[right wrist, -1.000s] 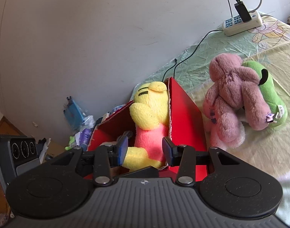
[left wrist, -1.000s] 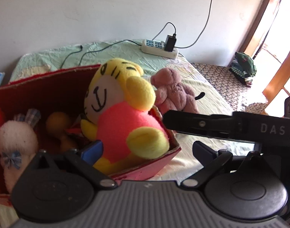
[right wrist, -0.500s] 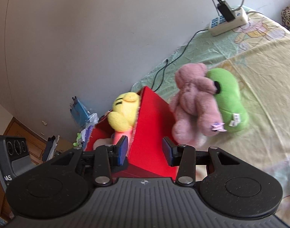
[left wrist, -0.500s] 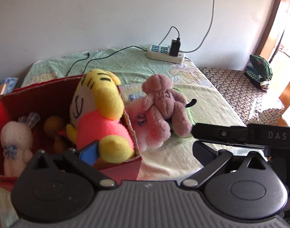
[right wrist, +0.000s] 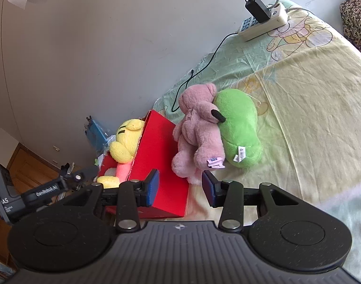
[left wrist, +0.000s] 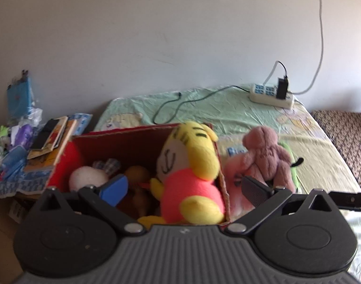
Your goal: Organize objects
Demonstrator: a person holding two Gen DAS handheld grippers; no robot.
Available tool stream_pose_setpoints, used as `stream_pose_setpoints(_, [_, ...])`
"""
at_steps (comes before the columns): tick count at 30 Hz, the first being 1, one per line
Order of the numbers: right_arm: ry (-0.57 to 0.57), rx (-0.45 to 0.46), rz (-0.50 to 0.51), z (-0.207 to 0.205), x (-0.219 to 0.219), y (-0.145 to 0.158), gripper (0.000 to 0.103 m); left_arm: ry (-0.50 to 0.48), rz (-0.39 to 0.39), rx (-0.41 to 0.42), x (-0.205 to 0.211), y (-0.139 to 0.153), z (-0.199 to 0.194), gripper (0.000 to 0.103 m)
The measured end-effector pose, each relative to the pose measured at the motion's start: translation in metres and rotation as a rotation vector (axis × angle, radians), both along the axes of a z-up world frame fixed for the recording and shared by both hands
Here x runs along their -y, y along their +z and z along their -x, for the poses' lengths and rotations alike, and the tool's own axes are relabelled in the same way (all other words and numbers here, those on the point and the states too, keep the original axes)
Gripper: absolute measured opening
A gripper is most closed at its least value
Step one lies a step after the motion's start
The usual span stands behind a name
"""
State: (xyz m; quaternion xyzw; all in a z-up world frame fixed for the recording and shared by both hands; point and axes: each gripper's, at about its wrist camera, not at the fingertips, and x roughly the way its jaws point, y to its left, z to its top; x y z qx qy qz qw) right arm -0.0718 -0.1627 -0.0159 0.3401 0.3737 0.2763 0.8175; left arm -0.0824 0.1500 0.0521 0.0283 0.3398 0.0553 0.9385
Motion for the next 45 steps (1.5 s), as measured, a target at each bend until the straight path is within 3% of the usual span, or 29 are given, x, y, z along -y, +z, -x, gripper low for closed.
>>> stream_pose_setpoints(5, [0.024,-0.012,-0.015,-0.006,0.010,-0.006,0.044,0.040,0.018,0.067,-0.001,0.028,0.018,0.102])
stream_pose_setpoints(9, [0.044,-0.040,-0.028,-0.012,0.015,-0.016,0.044,-0.031,0.092,0.064,0.017,0.029,0.026,0.102])
stream_pose_setpoints(18, [0.037,-0.085,-0.052,-0.020,0.027,-0.030,0.044,-0.234,0.127,-0.067,0.088,-0.009,0.008,0.102])
stream_pose_setpoints(25, [0.020,-0.099,-0.064,-0.027,0.033,-0.030,0.044,-0.307,0.130,-0.121,0.112,-0.036,-0.015,0.102])
stream_pose_setpoints(33, [0.066,-0.050,-0.036,-0.058,0.019,-0.022,0.043,-0.276,0.178,-0.148,0.109,-0.060,-0.048,0.098])
stream_pose_setpoints(39, [0.131,-0.104,-0.104,-0.088,0.011,-0.031,0.043,-0.272,0.162,-0.159,0.106,-0.073,-0.063,0.097])
stream_pose_setpoints(45, [0.173,-0.153,-0.076,-0.109,-0.005,-0.042,0.043,-0.281,0.128,-0.175,0.109,-0.085,-0.075,0.097])
